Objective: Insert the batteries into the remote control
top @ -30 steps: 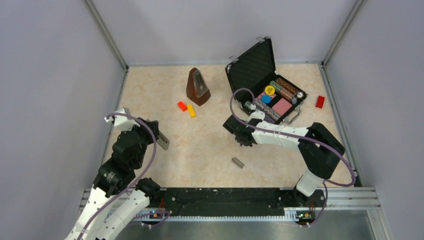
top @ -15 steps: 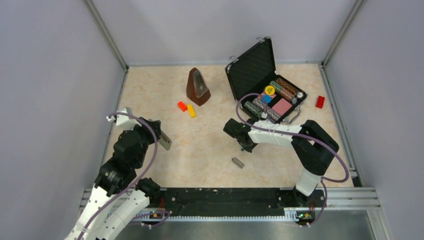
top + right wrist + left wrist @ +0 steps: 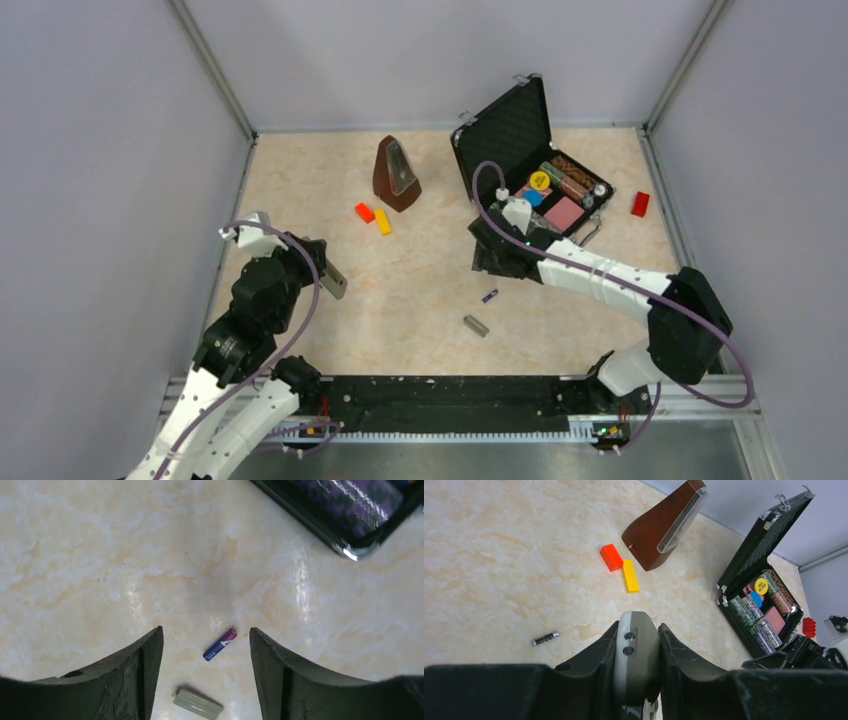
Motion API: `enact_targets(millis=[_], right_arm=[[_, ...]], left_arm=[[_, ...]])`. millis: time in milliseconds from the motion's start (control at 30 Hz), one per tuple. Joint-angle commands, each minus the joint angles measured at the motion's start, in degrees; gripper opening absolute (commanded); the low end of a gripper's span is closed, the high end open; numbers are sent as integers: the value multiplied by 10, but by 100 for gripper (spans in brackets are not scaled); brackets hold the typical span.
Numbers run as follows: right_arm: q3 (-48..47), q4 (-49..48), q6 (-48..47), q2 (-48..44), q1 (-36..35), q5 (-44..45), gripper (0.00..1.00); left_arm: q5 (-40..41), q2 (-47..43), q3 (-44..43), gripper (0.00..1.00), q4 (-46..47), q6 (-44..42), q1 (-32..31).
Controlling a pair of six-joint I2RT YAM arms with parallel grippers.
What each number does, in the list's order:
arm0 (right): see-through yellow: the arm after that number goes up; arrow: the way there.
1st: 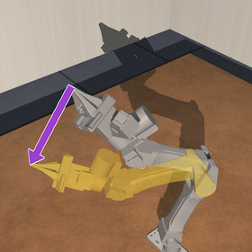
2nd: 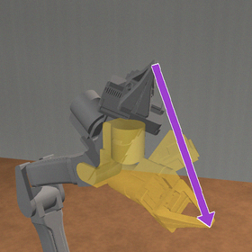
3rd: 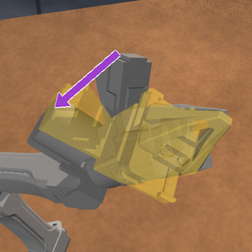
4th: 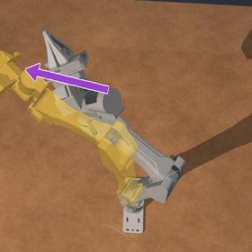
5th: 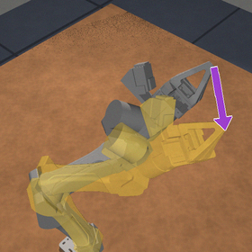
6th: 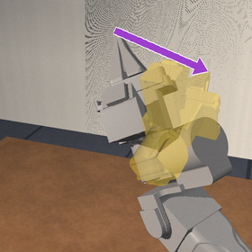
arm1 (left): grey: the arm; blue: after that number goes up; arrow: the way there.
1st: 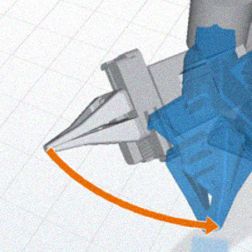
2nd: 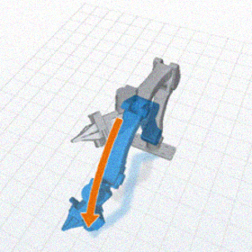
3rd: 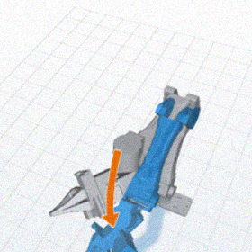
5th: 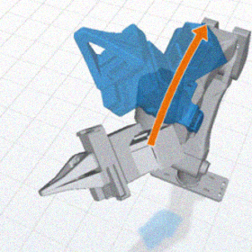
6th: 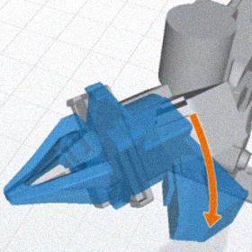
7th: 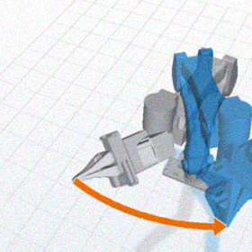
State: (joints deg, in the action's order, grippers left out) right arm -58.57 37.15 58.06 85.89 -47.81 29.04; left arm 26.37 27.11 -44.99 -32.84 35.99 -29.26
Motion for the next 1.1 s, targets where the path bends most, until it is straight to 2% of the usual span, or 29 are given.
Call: enact_targets(millis=[0,167,300,433,567,833,1067], right_arm=[[8,-122,-410,-44,50,-149,62],[-1,-60,-679,-28,52,-299,59],[22,-56,-766,-30,52,-306,59],[48,-86,-812,-41,52,-325,59],[56,-76,-866,-36,52,-359,59],[40,-66,-919,28,52,-328,58],[58,-136,-946,48,42,-335,56]], left_arm=[[-9,15,-3,0,57,4,2],[-87,27,4,0,107,-40,2],[-178,27,15,0,148,-86,2],[-212,21,16,0,147,-119,2],[-178,3,21,0,145,-131,2],[-145,-8,17,0,158,-136,2],[-144,-2,15,0,166,-143,2]])
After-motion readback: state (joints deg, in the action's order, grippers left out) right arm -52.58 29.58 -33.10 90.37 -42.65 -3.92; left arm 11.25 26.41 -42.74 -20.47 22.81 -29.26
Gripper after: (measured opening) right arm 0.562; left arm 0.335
